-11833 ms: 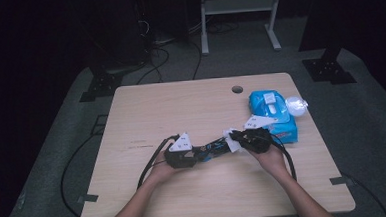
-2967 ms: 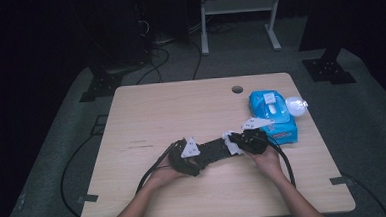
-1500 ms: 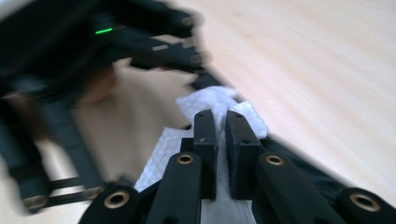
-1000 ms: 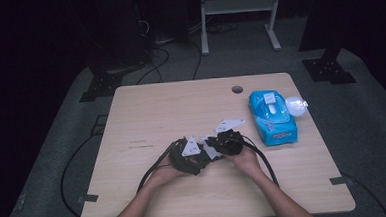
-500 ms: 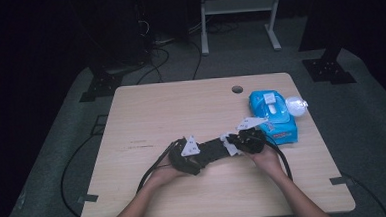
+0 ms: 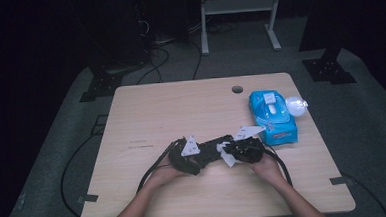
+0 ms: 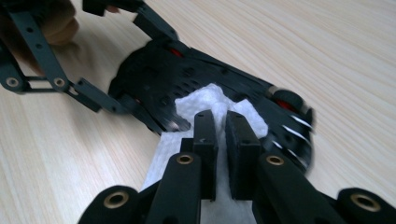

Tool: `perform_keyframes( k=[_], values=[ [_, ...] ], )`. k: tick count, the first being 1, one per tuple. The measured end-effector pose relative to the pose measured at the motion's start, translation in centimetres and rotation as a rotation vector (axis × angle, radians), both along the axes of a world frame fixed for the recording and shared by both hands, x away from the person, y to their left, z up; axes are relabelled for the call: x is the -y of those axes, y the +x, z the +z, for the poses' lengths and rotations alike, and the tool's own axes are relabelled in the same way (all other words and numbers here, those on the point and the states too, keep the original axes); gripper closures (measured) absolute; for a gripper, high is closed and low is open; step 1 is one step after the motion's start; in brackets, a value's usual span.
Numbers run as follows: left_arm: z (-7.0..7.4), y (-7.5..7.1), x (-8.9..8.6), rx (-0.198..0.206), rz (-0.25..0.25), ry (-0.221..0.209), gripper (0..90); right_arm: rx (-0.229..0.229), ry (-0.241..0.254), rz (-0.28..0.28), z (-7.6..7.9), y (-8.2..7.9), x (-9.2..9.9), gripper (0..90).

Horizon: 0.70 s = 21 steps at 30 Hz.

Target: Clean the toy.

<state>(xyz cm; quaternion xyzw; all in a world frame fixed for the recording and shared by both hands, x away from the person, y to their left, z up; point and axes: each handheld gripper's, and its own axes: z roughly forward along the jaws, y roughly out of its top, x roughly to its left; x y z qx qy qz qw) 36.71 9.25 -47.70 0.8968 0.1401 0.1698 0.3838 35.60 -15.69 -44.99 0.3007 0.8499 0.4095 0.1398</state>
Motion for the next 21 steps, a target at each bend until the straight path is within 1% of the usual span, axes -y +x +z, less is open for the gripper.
perform_keyframes(
  k=[2, 4, 5, 8, 9, 10, 12, 13, 15, 17, 20, 21],
  values=[
    [0.0, 0.1, -0.1, -0.002, -0.001, -0.005, 23.8, -0.003, 0.005, -0.005, 0.0, 0.1, 0.2, 82.8],
    [0.0, 0.1, -0.1, -0.006, -0.001, -0.006, 23.8, 0.001, 0.007, -0.030, 0.0, 0.4, 1.0, 82.8],
    [0.0, 0.1, -0.1, -0.008, -0.001, -0.012, 23.8, -0.007, 0.011, -0.061, 0.0, 0.5, 2.1, 82.8],
    [0.0, 0.2, -0.1, -0.008, -0.003, -0.011, 23.8, -0.015, 0.010, -0.074, 0.1, 0.5, 2.7, 82.8],
    [0.0, 0.2, -0.1, -0.009, -0.002, -0.010, 23.8, -0.016, 0.006, -0.077, 0.2, 0.6, 2.5, 82.8],
    [0.0, 0.2, -0.1, -0.009, -0.002, -0.010, 23.8, -0.008, 0.005, -0.071, 0.2, 0.8, 2.3, 82.8],
    [0.0, 0.1, -0.1, -0.010, -0.001, -0.010, 23.8, -0.011, 0.011, -0.074, 0.2, 1.0, 2.1, 82.8],
    [0.0, 0.1, -0.1, -0.007, 0.003, -0.007, 23.7, -0.013, 0.024, -0.084, 0.2, 1.6, 1.8, 82.6],
    [0.0, 0.4, -0.3, -0.014, 0.011, -0.015, 23.7, -0.019, 0.039, -0.100, 0.2, 2.0, 1.6, 82.7],
    [0.0, 0.5, -0.4, -0.013, 0.011, -0.016, 23.8, -0.017, 0.035, -0.100, 0.2, 2.2, 1.5, 82.7],
    [0.0, 0.5, -0.4, -0.011, 0.008, -0.013, 23.8, -0.020, 0.035, -0.093, 0.2, 2.1, 1.2, 82.7],
    [0.1, 0.5, -0.4, -0.008, 0.007, -0.005, 23.8, -0.031, 0.051, -0.073, 0.1, 2.0, 0.9, 82.6]
  ],
)
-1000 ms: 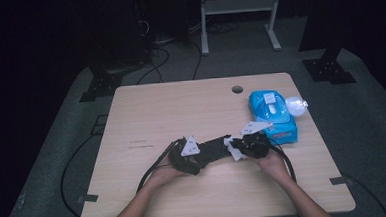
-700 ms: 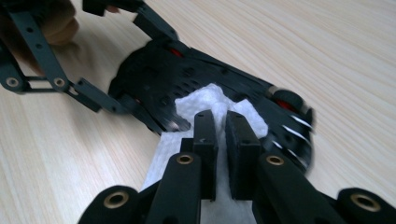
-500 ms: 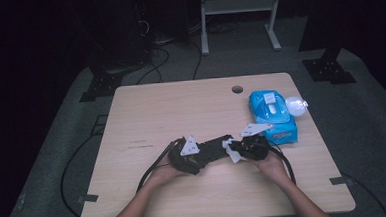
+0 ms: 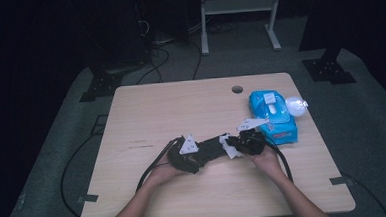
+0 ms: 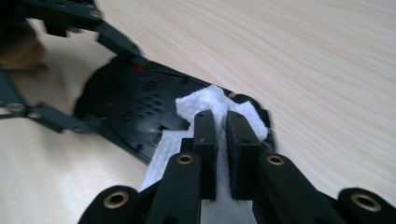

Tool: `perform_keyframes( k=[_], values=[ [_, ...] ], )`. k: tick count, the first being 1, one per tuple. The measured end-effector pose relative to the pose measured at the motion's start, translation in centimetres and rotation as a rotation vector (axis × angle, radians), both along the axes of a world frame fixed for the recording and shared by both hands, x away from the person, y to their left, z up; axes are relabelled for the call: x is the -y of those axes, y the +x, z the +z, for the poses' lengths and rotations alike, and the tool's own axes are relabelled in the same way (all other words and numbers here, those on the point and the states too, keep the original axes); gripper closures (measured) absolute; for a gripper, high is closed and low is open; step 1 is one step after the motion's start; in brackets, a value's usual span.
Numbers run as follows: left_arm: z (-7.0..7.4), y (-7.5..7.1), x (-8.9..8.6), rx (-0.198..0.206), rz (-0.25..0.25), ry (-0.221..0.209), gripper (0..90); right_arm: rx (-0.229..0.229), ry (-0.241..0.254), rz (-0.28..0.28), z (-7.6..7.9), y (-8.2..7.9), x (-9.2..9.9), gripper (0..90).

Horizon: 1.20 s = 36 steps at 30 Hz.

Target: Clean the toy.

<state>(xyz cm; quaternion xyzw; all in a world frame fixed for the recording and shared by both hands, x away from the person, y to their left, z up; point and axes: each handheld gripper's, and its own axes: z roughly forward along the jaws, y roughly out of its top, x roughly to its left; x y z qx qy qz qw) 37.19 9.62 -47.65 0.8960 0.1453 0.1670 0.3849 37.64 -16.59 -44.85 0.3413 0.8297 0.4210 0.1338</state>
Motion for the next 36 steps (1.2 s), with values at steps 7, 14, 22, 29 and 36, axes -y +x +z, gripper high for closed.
perform_keyframes(
  k=[7, 14, 22, 29, 36],
  values=[
    [0.0, 0.0, -0.1, 0.005, -0.001, 0.007, 23.7, -0.021, 0.014, 0.009, -0.1, -0.8, 1.0, 82.4],
    [0.1, 0.6, -0.6, -0.077, -0.001, -0.059, 23.2, -0.018, 0.006, 0.002, -0.4, -1.1, 1.7, 82.4],
    [0.2, 0.5, -0.6, -0.056, -0.012, -0.031, 23.5, -0.028, -0.008, 0.021, -0.1, -1.1, 1.4, 82.2],
    [0.2, 0.5, -0.6, -0.059, -0.012, -0.038, 23.3, -0.077, 0.037, 0.045, -0.1, -0.9, 1.1, 82.1],
    [0.3, 1.1, -1.3, -0.144, -0.031, -0.119, 21.9, -0.059, 0.022, 0.062, -0.3, -1.1, 1.1, 81.9]
  ],
)
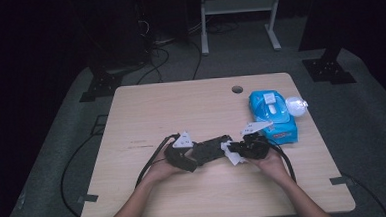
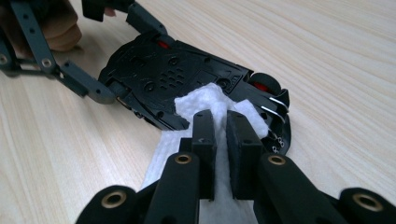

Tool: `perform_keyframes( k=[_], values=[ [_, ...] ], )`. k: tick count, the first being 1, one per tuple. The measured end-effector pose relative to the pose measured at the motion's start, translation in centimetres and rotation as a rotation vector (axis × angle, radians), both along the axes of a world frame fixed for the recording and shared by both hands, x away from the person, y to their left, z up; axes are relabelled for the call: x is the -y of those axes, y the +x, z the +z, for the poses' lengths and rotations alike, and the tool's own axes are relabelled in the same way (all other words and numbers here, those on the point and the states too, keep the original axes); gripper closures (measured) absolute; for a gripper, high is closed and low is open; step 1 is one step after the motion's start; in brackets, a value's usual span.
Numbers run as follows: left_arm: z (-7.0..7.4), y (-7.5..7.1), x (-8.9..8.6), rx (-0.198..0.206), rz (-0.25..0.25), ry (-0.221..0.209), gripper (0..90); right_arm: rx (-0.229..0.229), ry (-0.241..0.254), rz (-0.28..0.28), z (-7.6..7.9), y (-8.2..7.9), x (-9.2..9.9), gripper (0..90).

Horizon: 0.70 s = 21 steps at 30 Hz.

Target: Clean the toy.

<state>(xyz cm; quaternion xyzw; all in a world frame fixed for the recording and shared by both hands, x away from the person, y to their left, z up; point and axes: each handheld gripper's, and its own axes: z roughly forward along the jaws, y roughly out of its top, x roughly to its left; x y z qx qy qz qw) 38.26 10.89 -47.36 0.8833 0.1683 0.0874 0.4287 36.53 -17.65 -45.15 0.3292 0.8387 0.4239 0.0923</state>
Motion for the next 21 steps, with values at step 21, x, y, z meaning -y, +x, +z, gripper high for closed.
perform_keyframes(
  k=[21],
  values=[
    [-0.2, 1.7, -0.6, -0.233, 0.085, -0.125, 26.5, 0.148, -0.090, 0.082, -0.3, -2.0, -0.4, 82.4]
  ],
)
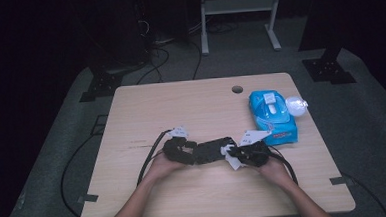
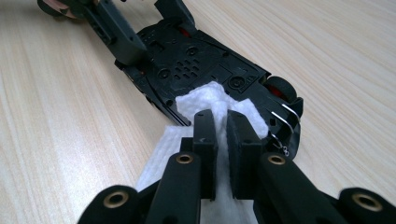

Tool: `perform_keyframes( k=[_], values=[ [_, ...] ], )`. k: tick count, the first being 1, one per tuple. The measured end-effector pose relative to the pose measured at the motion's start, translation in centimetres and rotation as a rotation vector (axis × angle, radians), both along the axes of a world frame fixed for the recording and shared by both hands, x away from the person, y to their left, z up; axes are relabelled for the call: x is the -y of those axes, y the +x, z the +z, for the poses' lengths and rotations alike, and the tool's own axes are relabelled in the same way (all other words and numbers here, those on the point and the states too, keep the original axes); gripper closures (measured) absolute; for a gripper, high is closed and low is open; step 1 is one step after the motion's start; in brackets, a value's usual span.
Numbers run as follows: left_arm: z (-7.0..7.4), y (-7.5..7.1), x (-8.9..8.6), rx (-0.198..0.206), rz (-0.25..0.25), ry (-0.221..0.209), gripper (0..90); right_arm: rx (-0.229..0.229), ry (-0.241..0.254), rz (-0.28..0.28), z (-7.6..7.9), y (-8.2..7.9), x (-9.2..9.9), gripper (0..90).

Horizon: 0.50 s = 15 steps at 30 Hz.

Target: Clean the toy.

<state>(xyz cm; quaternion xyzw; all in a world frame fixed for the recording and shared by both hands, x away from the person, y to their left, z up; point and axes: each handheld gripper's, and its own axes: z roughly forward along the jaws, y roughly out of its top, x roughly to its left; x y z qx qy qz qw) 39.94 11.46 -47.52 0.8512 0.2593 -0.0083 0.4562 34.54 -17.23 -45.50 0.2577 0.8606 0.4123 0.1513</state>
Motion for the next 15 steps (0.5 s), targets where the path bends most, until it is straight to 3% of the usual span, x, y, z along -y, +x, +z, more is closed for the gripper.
perform_keyframes(
  k=[1, 4, 8, 9, 11, 12, 13, 15],
  values=[
    [-0.1, -0.1, 0.0, -0.012, -0.003, -0.017, 28.9, 0.019, 0.000, 0.008, -0.1, -0.2, 0.0, 82.4],
    [-0.1, -0.2, 0.2, -0.005, 0.008, -0.017, 31.4, 0.028, 0.001, 0.015, -0.2, -0.4, 0.1, 82.4],
    [0.4, -1.0, 0.7, 0.096, 0.014, 0.032, 33.6, 0.045, 0.000, 0.027, -0.3, -0.6, 0.1, 82.4],
    [0.4, -1.0, 0.7, 0.096, 0.014, 0.032, 33.5, 0.043, 0.000, 0.028, -0.3, -0.6, 0.1, 82.5],
    [0.6, -1.6, 0.9, 0.147, 0.014, 0.053, 33.5, 0.051, -0.001, 0.035, -0.4, -0.8, 0.1, 82.5],
    [0.6, -1.6, 0.9, 0.147, 0.014, 0.053, 33.5, 0.053, -0.003, 0.037, -0.4, -0.8, 0.1, 82.5],
    [0.7, -2.0, 1.0, 0.187, 0.012, 0.069, 33.4, 0.055, -0.005, 0.039, -0.4, -0.9, 0.1, 82.5],
    [0.7, -2.2, 1.1, 0.201, 0.012, 0.076, 33.4, 0.062, -0.006, 0.042, -0.4, -1.0, 0.2, 82.5]
  ],
)
